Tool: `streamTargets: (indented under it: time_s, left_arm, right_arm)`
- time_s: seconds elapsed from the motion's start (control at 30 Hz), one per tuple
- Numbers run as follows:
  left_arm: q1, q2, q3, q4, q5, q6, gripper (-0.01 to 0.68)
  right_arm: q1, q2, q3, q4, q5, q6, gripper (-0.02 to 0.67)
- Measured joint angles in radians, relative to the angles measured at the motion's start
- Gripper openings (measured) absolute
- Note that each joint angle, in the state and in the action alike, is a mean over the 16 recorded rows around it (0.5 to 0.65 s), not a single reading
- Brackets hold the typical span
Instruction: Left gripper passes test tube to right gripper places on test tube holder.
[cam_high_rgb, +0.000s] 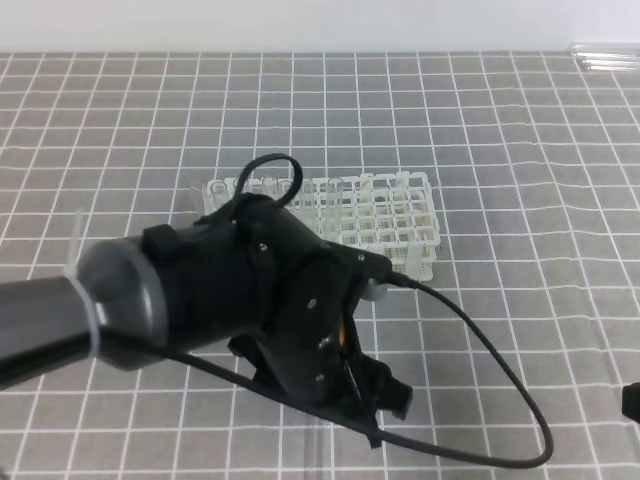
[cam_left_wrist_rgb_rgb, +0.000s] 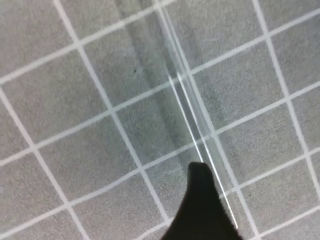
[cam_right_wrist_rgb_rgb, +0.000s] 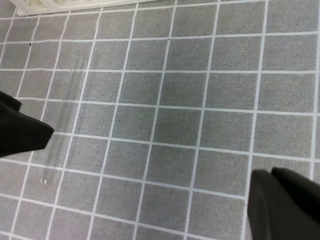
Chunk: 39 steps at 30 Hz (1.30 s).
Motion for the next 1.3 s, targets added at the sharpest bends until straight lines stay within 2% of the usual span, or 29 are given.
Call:
streamTargets:
  time_s: [0.83, 0.97, 1.3]
  left_arm:
    - [-0.003, 0.147, -0.001, 0.03, -0.001, 0.02, 0.356]
    - [-0.003, 0.153, -0.002, 0.036, 0.0, 0.028, 0.305]
    - [-0.003, 0.154, -0.002, 0.042, 0.002, 0.052, 0.126]
  right_arm:
    - [0.0, 0.0, 0.0, 0.0, 0.001, -0.001, -0.013]
    - [0.0, 0.0, 0.0, 0.0, 0.001, -0.001, -0.013]
    - [0.0, 0.0, 0.0, 0.0, 0.001, -0.001, -0.013]
